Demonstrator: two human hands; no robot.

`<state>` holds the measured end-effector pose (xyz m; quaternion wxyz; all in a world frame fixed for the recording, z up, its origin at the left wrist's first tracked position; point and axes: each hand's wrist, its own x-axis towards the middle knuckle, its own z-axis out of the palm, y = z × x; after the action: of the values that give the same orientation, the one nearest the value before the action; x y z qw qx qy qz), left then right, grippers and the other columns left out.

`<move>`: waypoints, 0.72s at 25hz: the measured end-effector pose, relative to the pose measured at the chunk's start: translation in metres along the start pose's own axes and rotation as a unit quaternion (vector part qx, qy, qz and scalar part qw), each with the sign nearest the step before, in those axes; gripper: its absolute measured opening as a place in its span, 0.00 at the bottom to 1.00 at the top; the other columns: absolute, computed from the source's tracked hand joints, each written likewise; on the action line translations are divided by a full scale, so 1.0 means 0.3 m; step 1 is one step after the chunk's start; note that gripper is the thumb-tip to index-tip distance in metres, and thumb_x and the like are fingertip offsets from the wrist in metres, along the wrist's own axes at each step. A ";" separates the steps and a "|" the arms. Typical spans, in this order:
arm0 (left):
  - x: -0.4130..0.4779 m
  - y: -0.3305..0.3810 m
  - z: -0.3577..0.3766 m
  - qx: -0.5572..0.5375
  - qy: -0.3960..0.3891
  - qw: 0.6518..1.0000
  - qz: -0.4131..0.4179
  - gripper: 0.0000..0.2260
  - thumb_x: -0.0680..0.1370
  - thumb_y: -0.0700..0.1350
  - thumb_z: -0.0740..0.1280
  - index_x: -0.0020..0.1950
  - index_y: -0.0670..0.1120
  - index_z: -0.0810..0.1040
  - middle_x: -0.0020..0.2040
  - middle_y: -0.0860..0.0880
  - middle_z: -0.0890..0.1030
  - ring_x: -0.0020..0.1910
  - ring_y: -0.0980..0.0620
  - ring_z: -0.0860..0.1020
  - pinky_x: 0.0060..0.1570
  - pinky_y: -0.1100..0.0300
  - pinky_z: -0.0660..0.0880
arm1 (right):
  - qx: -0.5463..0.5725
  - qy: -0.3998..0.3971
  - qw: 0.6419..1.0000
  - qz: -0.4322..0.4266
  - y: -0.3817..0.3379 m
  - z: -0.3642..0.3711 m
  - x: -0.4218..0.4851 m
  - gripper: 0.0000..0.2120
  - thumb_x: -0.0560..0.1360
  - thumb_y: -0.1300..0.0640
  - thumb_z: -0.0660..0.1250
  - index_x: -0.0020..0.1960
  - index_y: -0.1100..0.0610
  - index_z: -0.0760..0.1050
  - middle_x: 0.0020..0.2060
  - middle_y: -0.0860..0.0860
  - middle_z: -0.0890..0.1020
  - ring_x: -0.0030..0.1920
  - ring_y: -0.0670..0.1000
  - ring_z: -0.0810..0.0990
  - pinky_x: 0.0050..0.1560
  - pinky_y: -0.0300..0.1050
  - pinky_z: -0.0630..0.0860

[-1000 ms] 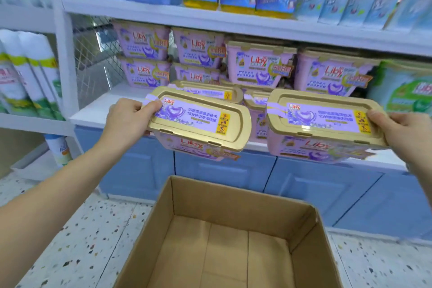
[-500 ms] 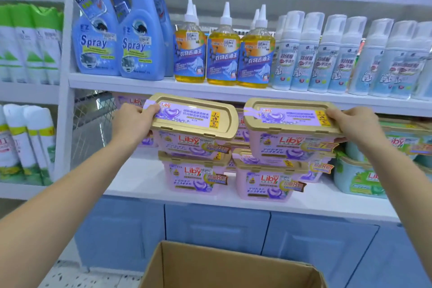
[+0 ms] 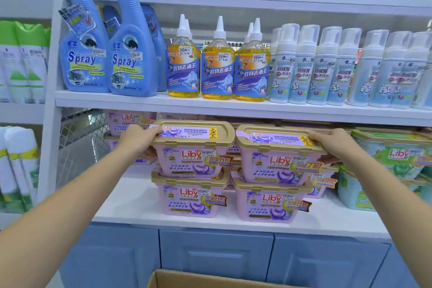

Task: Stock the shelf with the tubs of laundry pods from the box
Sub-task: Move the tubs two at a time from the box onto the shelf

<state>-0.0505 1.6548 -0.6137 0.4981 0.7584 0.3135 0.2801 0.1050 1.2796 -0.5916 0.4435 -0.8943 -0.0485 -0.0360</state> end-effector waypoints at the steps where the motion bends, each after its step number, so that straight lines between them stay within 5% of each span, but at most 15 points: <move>1: 0.007 0.008 0.000 -0.008 -0.014 1.000 -0.009 0.16 0.71 0.51 0.69 0.36 0.37 0.76 0.22 0.42 0.80 0.33 0.40 0.83 0.43 0.45 0.81 | 0.008 -0.014 1.000 0.014 -0.008 -0.004 -0.001 0.23 0.74 0.49 0.66 0.55 0.69 0.74 0.34 0.57 0.78 0.28 0.57 0.80 0.28 0.45 0.79; 3: 0.014 0.021 -0.004 -0.017 -0.035 0.999 -0.025 0.14 0.72 0.50 0.68 0.39 0.37 0.76 0.21 0.43 0.79 0.30 0.43 0.81 0.41 0.49 0.81 | 0.032 -0.041 0.998 0.021 -0.006 -0.004 0.000 0.24 0.73 0.46 0.67 0.58 0.66 0.73 0.36 0.55 0.76 0.32 0.55 0.79 0.27 0.43 0.79; 7: -0.007 -0.014 0.014 -0.096 -0.088 0.991 -0.033 0.15 0.73 0.52 0.67 0.50 0.41 0.77 0.34 0.44 0.83 0.38 0.45 0.80 0.49 0.51 0.77 | 0.122 -0.062 0.990 -0.023 0.056 0.035 -0.032 0.32 0.65 0.31 0.63 0.56 0.54 0.77 0.52 0.54 0.78 0.44 0.50 0.76 0.48 0.50 0.74; 9: -0.035 -0.060 0.027 -0.184 -0.143 0.972 -0.018 0.20 0.73 0.59 0.64 0.56 0.45 0.76 0.46 0.45 0.82 0.47 0.46 0.79 0.55 0.50 0.74 | 0.208 -0.073 0.974 -0.054 0.090 0.061 -0.059 0.35 0.53 0.21 0.61 0.50 0.43 0.76 0.49 0.48 0.78 0.44 0.44 0.74 0.46 0.47 0.71; 12: -0.081 -0.149 0.056 -0.162 -0.213 0.961 0.070 0.33 0.63 0.70 0.66 0.58 0.48 0.72 0.49 0.47 0.80 0.48 0.48 0.78 0.46 0.58 0.74 | 0.245 -0.076 0.963 -0.083 0.186 0.100 -0.069 0.46 0.42 0.18 0.60 0.54 0.40 0.73 0.53 0.44 0.78 0.53 0.45 0.76 0.61 0.49 0.68; 15: -0.101 -0.199 0.104 -0.052 -0.135 0.979 0.145 0.19 0.71 0.49 0.71 0.58 0.49 0.67 0.47 0.58 0.76 0.46 0.59 0.76 0.49 0.61 0.71 | 0.182 -0.090 0.974 -0.101 0.243 0.137 -0.106 0.57 0.46 0.19 0.61 0.67 0.50 0.68 0.63 0.48 0.75 0.62 0.50 0.74 0.66 0.50 0.67; 18: -0.093 -0.204 0.119 -0.051 -0.057 0.981 0.179 0.14 0.72 0.44 0.70 0.55 0.46 0.70 0.44 0.57 0.77 0.44 0.58 0.76 0.50 0.54 0.73 | 0.147 -0.090 0.975 -0.142 0.246 0.179 -0.134 0.33 0.58 0.29 0.68 0.56 0.47 0.72 0.50 0.46 0.81 0.52 0.43 0.78 0.53 0.42 0.74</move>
<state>-0.0542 1.6316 -0.6862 0.4951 0.7906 0.1295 0.3363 0.0750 1.2757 -0.6865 0.5546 -0.8027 -0.2192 -0.0107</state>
